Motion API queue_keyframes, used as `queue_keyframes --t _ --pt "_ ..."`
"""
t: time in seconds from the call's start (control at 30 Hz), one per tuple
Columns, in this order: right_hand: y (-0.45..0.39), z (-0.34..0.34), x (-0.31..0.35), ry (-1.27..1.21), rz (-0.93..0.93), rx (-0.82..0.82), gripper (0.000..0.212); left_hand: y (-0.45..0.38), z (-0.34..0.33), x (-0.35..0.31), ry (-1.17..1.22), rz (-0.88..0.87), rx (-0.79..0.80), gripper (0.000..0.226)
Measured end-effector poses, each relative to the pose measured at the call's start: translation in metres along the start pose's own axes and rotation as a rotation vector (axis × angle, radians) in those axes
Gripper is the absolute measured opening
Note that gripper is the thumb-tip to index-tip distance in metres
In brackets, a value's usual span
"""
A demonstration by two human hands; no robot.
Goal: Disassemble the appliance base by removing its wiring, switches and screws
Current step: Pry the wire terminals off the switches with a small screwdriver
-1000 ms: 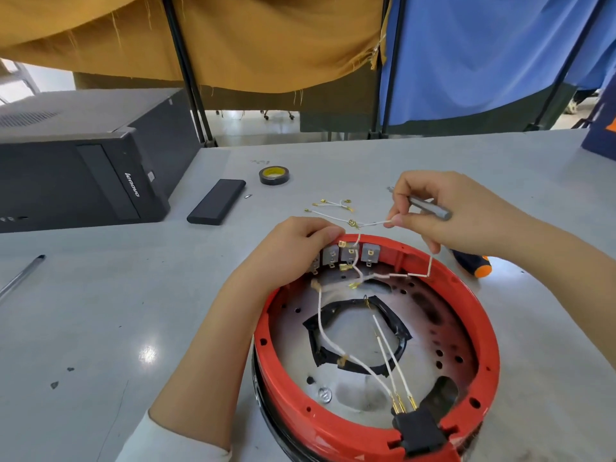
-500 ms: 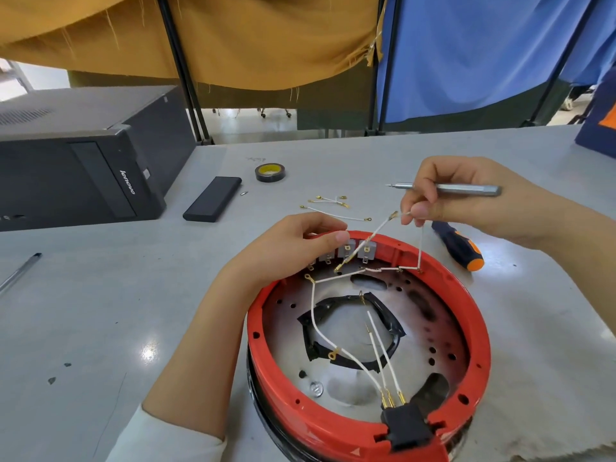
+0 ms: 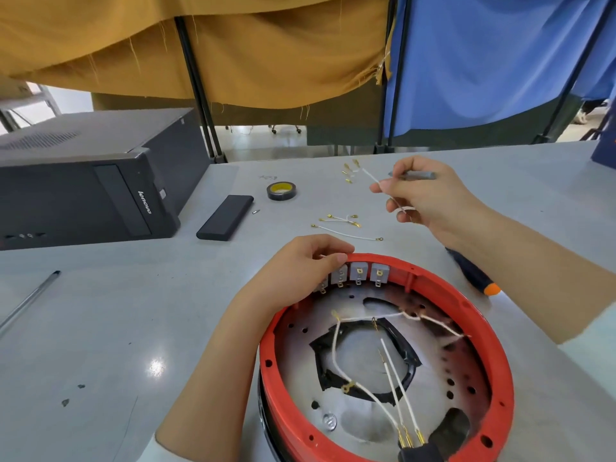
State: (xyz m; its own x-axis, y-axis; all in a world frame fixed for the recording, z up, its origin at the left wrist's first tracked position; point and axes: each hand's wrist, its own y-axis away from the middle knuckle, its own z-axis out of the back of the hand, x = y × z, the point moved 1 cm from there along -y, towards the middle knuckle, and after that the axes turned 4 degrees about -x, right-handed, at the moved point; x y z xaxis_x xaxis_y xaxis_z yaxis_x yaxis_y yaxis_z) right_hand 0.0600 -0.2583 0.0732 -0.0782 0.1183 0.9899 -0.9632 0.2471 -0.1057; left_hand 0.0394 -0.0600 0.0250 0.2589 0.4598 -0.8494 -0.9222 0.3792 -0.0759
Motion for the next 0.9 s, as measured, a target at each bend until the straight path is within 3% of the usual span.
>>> queue_keyframes --t 0.17,0.27,0.37,0.7,0.9 --pt "-0.034 -0.011 -0.034 0.271 -0.185 0.124 0.021 -0.001 0.0 0.002 0.002 -0.02 -0.013 0.018" --pt "-0.048 -0.019 -0.051 0.266 -0.222 0.204 0.021 -0.003 0.0 0.004 0.006 -0.025 -0.011 0.018" --pt "-0.059 -0.026 -0.063 0.301 -0.227 0.146 0.02 -0.003 0.0 0.004 0.01 -0.021 -0.01 0.019" --pt "-0.059 -0.025 -0.054 0.675 0.073 0.137 0.009 -0.004 -0.002 0.002 -0.04 -0.043 -0.004 0.022" --pt "-0.007 -0.015 -0.024 0.678 0.146 0.32 0.006 -0.002 -0.001 -0.002 -0.109 -0.018 -0.077 0.023"
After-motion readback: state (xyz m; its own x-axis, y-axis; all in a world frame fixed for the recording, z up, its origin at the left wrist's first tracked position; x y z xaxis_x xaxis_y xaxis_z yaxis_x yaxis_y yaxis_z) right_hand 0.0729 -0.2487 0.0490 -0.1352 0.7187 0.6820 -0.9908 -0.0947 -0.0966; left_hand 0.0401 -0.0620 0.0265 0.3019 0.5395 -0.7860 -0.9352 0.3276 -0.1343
